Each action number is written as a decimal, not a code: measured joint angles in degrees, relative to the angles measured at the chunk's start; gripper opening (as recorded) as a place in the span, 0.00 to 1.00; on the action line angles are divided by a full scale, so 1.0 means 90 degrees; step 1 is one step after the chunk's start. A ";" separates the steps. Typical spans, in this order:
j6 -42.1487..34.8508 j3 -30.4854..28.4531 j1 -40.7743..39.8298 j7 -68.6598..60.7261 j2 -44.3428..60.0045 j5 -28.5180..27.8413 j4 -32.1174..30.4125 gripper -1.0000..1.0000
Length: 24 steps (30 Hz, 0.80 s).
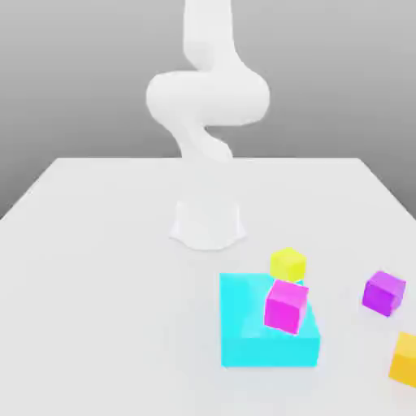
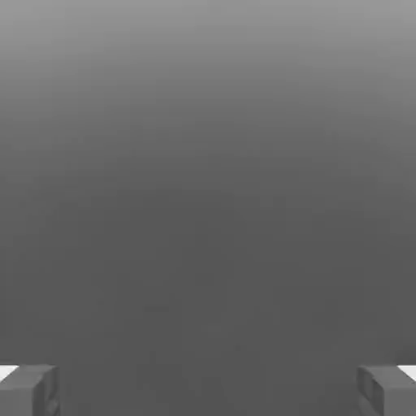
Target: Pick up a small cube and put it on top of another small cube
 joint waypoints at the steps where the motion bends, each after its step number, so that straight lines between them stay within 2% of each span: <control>1: 0.0126 0.0179 0.0049 0.0064 0.0249 -0.0040 -0.0095 0.50; 16: 0.1863 0.2482 0.0994 0.1195 0.3724 -0.0919 -0.1410 0.50; 22: 0.2555 0.2964 0.1900 0.1621 0.5103 -0.1236 -0.1934 0.50; 24: 0.2795 0.2914 0.2085 0.1829 0.5508 -0.1463 -0.1992 0.50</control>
